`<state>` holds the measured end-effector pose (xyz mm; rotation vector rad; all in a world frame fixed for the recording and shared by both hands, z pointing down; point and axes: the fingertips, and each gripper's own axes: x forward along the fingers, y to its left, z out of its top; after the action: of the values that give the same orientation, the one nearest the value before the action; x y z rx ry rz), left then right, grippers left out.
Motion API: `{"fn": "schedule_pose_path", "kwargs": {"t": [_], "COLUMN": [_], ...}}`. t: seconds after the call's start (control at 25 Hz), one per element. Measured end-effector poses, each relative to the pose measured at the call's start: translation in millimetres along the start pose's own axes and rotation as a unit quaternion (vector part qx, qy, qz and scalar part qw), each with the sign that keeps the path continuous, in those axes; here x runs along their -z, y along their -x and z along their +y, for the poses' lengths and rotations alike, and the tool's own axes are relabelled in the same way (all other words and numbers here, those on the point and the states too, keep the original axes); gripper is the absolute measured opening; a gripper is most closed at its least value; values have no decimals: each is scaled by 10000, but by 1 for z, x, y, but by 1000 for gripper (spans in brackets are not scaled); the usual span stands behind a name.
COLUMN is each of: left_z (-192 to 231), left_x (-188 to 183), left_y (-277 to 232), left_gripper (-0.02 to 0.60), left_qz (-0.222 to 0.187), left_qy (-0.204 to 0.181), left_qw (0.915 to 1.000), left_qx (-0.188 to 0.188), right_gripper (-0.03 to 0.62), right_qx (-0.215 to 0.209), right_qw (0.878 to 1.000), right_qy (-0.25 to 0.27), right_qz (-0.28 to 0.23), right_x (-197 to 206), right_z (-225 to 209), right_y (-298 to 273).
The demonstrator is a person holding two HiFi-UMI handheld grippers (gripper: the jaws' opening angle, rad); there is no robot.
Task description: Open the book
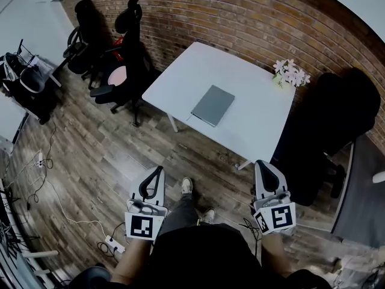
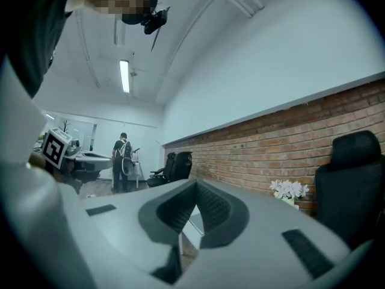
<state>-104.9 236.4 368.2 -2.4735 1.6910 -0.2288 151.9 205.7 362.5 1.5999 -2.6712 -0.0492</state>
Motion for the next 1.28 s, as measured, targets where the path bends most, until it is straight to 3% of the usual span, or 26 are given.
{"fn": "schedule_pose_path", "kwargs": {"t": [0.28, 0.96, 1.28], "left_z": [0, 128, 139], "left_x": [12, 45, 60], "left_y": [-61, -195, -239], "left_gripper": [23, 23, 23], "left_qz": [-1, -9, 23], "left_qy": [209, 739, 707], "left_qw": [9990, 9936, 9878], "left_qx": [395, 860, 1387], "right_gripper": [11, 11, 11], "right_qx": [215, 313, 739], "right_qw": [9994, 9977, 9940], "right_qy": [-13, 334, 302], "right_qz": [269, 505, 742], "right_x": [13, -17, -14], "right_z": [-25, -19, -27], "right_y": [-28, -218, -243]}}
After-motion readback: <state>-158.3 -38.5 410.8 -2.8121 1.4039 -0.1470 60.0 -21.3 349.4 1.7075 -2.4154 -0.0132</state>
